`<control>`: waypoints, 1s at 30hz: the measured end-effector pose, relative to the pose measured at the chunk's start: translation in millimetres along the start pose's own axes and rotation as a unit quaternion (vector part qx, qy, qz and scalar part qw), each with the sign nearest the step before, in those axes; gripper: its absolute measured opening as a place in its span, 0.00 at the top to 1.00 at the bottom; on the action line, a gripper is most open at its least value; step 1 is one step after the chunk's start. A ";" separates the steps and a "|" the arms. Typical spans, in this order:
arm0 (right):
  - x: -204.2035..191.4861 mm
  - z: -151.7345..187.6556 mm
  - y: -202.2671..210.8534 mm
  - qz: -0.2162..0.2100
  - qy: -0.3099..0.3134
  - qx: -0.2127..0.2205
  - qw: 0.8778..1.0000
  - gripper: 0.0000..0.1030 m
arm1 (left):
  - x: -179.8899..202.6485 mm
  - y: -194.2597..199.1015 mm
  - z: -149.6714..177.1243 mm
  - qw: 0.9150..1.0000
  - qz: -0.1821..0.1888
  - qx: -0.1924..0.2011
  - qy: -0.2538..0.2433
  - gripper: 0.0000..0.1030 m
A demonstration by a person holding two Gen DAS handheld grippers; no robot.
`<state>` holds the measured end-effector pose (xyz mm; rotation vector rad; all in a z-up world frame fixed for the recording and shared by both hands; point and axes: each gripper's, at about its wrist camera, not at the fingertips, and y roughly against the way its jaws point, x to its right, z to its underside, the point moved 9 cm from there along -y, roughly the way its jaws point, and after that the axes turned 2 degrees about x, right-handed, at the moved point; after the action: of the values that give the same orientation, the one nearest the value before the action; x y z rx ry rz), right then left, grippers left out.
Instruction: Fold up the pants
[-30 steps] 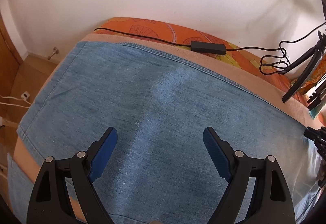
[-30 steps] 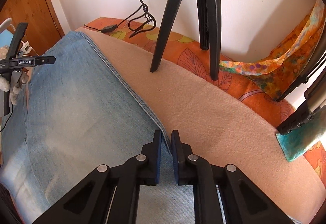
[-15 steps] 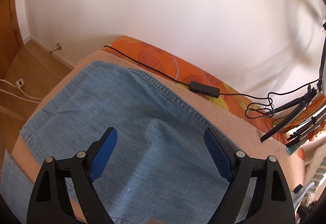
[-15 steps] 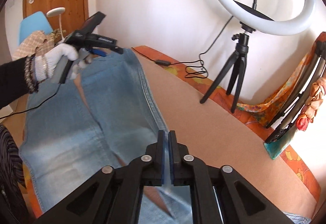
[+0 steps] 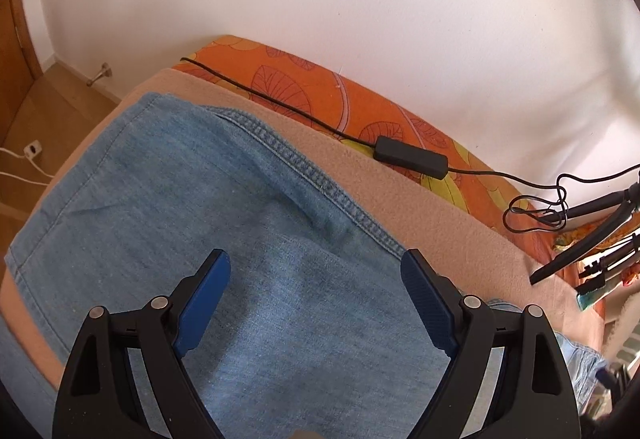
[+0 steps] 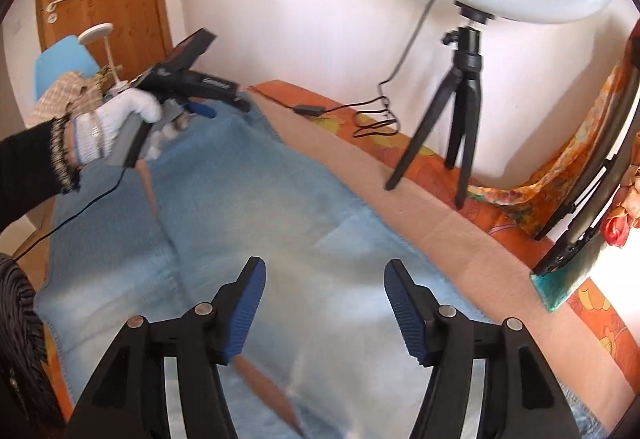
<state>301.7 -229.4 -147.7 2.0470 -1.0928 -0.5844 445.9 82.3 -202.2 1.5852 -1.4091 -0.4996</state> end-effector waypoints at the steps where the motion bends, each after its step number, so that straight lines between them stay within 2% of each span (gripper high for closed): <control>1: 14.5 -0.4 -10.6 0.001 -0.008 -0.012 1.000 0.36 | -1.0 -2.6 1.5 1.000 0.000 -0.002 0.000 0.15; 3: 45.2 0.3 -30.3 0.009 -0.036 -0.023 0.999 0.35 | -1.2 -5.3 4.6 1.000 -0.002 -0.004 -0.005 0.15; 6: 73.2 6.6 -59.4 -0.023 -0.077 -0.055 0.995 0.32 | 0.1 -5.0 5.7 1.000 -0.007 -0.003 -0.017 0.15; 11: 80.2 23.6 -93.5 -0.038 -0.080 -0.093 0.992 0.32 | -2.0 -1.5 0.7 1.000 0.000 -0.004 -0.010 0.15; 12: 78.3 26.7 -96.4 -0.042 -0.077 -0.096 0.992 0.37 | -2.5 -0.2 -0.3 1.000 0.000 -0.002 -0.009 0.15; 13: 74.8 25.9 -95.0 -0.046 -0.069 -0.085 0.993 0.47 | -5.0 0.0 -3.1 1.000 0.002 -0.002 -0.008 0.15; 14: 69.1 27.0 -94.0 -0.060 -0.067 -0.086 0.992 0.72 | -6.0 0.9 -3.9 1.000 0.003 -0.002 -0.005 0.15; 15: 68.6 26.9 -92.8 -0.058 -0.068 -0.085 0.992 0.86 | -8.0 1.3 -4.7 1.000 0.004 -0.003 -0.002 0.15; 18: 64.7 26.3 -83.2 -0.045 -0.069 -0.083 0.993 0.96 | -12.8 3.9 -8.4 1.000 0.007 -0.002 0.008 0.15; 21: 45.7 12.3 -52.3 -0.037 -0.063 -0.041 0.996 0.96 | -13.9 7.8 -11.6 1.000 0.010 0.001 0.015 0.15; 25: -10.5 -0.2 8.6 -0.045 -0.027 0.020 0.998 0.97 | -14.5 15.9 -18.5 1.000 0.015 0.010 0.025 0.15; 27: -47.9 4.7 27.2 -0.040 0.021 0.025 0.999 0.97 | -14.2 21.4 -21.8 0.999 0.023 0.015 0.035 0.15; 30: -95.4 28.8 35.3 -0.062 0.056 0.006 0.996 0.97 | -13.0 25.1 -23.6 0.999 0.025 0.022 0.040 0.15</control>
<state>213.2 -173.3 -133.6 2.1425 -0.9118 -0.5176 447.3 105.1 -173.3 1.5833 -1.4042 -0.3725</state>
